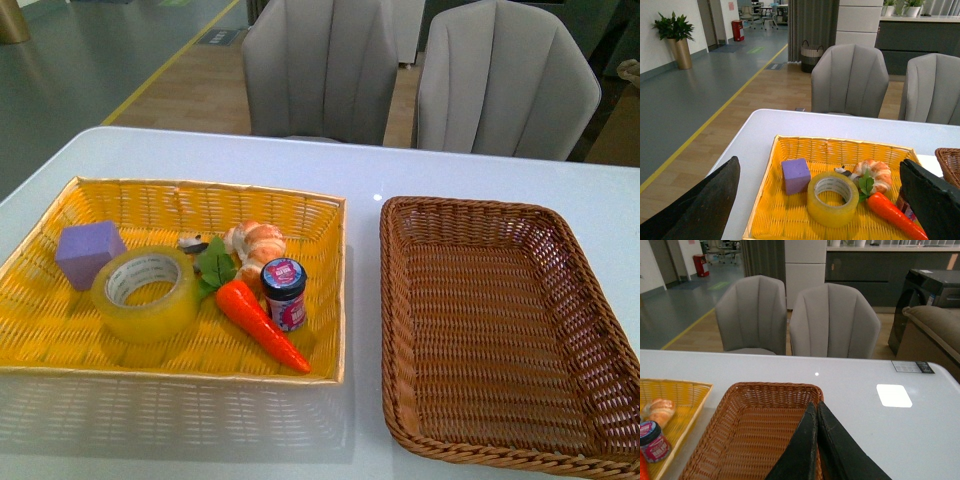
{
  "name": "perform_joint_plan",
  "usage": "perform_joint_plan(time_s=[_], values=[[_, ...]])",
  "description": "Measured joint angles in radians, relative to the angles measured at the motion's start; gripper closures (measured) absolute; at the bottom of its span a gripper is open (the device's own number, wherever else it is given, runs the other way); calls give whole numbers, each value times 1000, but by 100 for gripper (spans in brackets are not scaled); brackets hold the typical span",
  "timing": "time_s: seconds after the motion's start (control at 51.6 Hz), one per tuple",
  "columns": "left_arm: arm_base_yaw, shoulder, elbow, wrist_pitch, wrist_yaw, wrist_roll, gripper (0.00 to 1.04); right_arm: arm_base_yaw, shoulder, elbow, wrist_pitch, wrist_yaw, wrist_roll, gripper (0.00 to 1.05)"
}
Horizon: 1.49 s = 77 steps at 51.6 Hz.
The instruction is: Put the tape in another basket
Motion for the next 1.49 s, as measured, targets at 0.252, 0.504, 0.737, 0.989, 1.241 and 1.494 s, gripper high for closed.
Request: perform_joint_plan(time_s=[0.252, 0.504, 0.737, 0.989, 1.241, 1.494], values=[[0, 0, 0, 0, 0, 0, 9, 0, -82, 0, -82, 0, 0, 103], [0, 0, 0, 0, 0, 0, 9, 2, -245, 0, -272, 0, 0, 103], [0, 0, 0, 0, 0, 0, 9, 2, -278, 0, -283, 0, 0, 95], [0, 0, 0, 0, 0, 0, 9, 2, -278, 0, -283, 0, 0, 52], [1, 6, 2, -7, 3, -7, 9, 2, -278, 0, -283, 0, 1, 7], [48, 496, 177, -288, 71, -158, 9, 2, -279, 0, -283, 0, 1, 9]])
